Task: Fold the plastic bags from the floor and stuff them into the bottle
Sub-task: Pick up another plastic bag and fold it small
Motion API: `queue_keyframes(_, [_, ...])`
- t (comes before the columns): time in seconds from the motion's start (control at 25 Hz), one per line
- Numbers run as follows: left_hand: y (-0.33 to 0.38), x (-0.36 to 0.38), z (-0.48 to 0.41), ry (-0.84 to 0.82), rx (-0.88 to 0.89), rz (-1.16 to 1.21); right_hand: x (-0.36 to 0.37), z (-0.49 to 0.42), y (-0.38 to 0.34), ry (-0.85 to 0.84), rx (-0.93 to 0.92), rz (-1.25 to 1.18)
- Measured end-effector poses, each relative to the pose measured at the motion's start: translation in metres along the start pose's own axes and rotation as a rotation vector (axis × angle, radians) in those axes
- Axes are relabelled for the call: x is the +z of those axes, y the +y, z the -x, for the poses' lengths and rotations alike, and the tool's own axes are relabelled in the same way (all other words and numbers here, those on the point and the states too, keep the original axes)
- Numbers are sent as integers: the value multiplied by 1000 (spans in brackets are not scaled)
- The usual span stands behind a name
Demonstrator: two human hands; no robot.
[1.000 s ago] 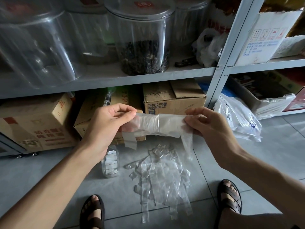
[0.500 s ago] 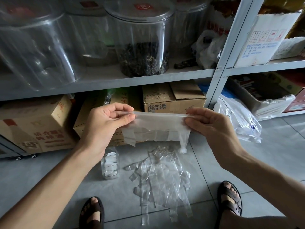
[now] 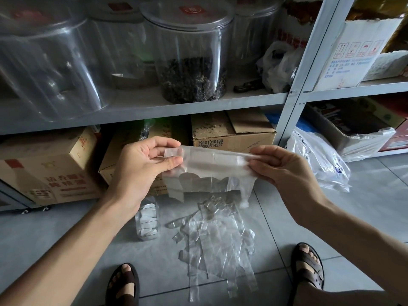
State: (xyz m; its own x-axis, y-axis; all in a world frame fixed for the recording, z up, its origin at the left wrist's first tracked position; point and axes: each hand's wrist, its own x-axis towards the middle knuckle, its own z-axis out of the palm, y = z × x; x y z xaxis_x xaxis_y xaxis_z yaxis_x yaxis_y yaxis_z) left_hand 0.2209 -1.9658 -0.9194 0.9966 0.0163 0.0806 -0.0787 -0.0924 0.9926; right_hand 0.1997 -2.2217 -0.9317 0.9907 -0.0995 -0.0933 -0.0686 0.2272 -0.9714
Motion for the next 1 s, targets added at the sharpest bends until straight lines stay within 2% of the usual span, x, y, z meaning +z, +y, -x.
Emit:
queue_keyframes(0.52, [-1, -1, 0, 27, 21, -39, -1, 1, -1, 4, -49, 34])
queue_keyframes(1.0, [-2, -2, 0, 40, 93, -122, -3, -1, 1, 62, -128, 189])
